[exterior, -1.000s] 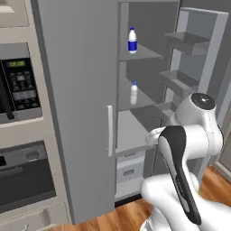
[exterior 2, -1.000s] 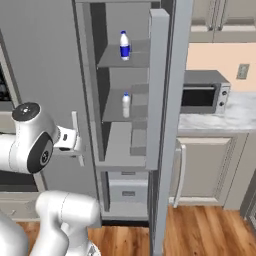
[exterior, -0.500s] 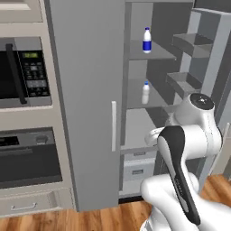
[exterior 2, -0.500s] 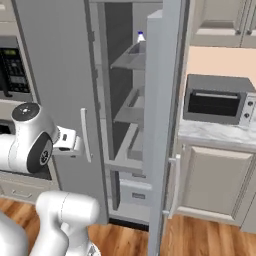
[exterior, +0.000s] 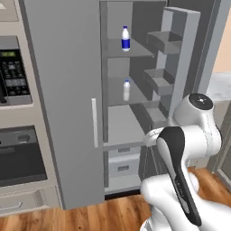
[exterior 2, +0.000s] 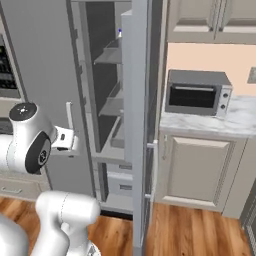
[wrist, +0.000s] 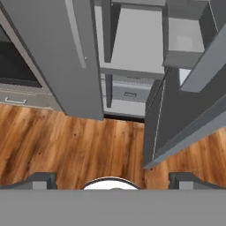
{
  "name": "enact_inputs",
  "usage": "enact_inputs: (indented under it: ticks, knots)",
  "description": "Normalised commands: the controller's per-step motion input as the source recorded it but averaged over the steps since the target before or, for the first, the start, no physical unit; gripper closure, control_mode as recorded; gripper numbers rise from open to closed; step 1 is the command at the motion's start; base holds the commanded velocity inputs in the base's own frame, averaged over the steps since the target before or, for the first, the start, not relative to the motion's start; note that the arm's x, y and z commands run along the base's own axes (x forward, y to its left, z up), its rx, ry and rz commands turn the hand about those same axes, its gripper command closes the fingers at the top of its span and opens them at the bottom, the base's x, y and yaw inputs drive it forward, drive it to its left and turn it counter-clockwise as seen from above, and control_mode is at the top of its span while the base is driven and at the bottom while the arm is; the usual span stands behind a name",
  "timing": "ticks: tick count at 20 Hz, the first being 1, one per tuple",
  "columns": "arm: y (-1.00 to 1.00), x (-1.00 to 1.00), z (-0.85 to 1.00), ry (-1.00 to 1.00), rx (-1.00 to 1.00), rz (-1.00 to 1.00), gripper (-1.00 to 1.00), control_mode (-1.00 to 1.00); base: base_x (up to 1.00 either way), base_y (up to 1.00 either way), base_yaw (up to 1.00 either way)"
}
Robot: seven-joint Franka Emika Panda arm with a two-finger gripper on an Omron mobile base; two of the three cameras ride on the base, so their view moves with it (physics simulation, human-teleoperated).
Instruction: Take the bottled waters from the counter and place them in the freezer to freeze. Close the freezer door after placing the bottles.
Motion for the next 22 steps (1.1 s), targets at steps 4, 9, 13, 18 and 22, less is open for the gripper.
enact_inputs:
  ticks: [4,9,13,18,22]
  knots:
    - [0.00,0.00,0.00,0.00,0.00,0.00,-1.00,1.00,0.00,-0.41,-0.19]
    - [0.00,0.00,0.00,0.00,0.00,0.00,-1.00,1.00,0.01,-0.43,0.00]
    - [0.00,0.00,0.00,0.00,0.00,0.00,-1.00,1.00,0.12,-0.35,-0.01]
    - [0.00,0.00,0.00,0.00,0.00,0.00,-1.00,1.00,0.23,-0.33,-0.01]
    - [0.00,0.00,0.00,0.00,0.00,0.00,-1.00,1.00,0.32,-0.10,0.00]
